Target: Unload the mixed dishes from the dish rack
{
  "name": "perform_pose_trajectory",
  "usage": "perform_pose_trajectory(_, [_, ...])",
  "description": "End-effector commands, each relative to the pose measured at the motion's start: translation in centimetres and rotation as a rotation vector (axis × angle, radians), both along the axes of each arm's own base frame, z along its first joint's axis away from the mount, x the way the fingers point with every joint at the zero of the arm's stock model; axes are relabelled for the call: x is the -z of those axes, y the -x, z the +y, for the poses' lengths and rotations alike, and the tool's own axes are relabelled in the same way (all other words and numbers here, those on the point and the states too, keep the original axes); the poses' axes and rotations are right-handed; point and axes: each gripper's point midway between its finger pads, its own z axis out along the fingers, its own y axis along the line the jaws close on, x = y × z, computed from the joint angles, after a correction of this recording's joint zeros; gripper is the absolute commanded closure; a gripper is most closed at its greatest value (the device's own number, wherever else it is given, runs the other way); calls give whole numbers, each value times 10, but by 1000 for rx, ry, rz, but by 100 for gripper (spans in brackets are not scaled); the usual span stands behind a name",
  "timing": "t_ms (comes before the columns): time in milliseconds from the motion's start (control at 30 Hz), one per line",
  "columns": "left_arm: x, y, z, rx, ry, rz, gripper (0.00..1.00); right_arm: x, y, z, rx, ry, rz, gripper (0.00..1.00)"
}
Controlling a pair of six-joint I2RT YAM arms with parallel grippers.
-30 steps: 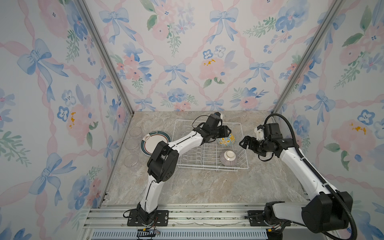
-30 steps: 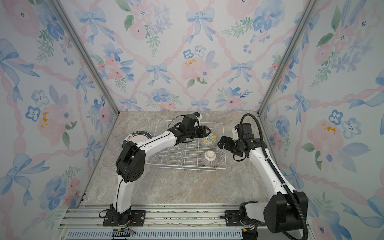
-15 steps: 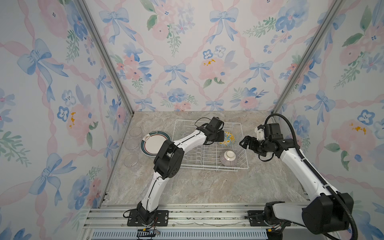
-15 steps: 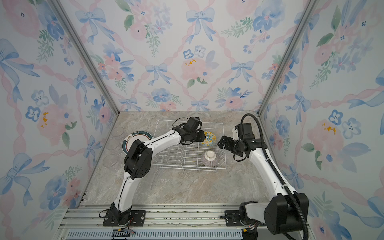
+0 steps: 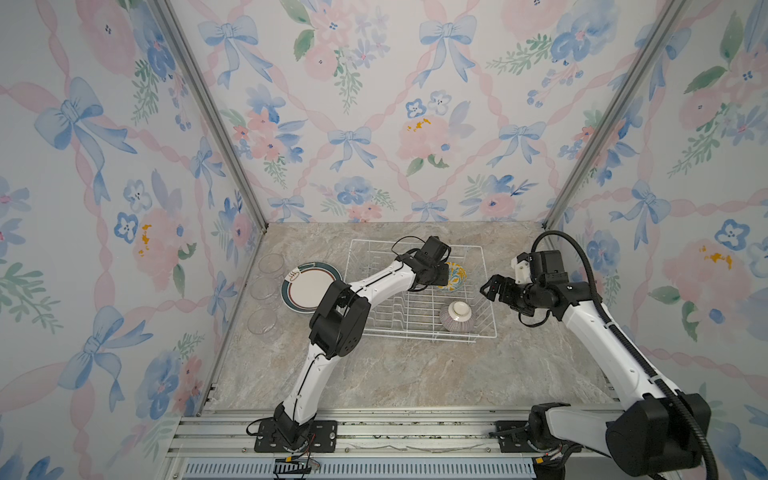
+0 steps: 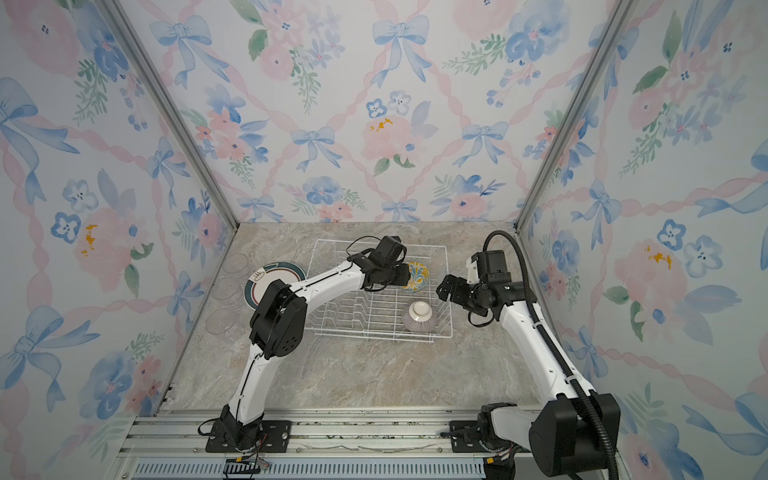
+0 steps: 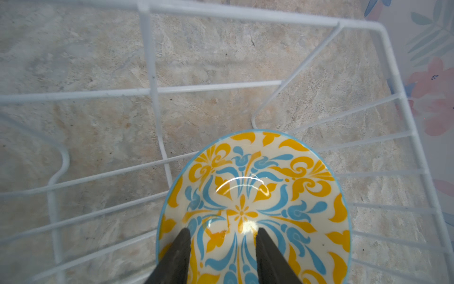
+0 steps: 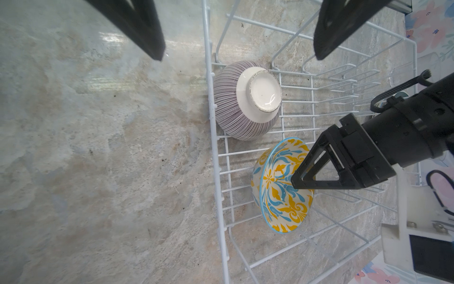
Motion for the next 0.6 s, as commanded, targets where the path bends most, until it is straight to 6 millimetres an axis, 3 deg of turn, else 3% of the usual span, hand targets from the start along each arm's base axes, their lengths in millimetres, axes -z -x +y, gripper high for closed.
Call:
perform_pose_trajectory(0, [-39, 0, 15, -22, -37, -90, 54, 0, 3, -3, 4, 1, -7, 3])
perform_pose_trajectory(167, [-35, -3, 21, -29, -68, -100, 53, 2, 4, -3, 1, 3, -3, 3])
perform_pose_trajectory(567, [12, -15, 15, -32, -90, -34, 56, -1, 11, -10, 14, 24, -11, 3])
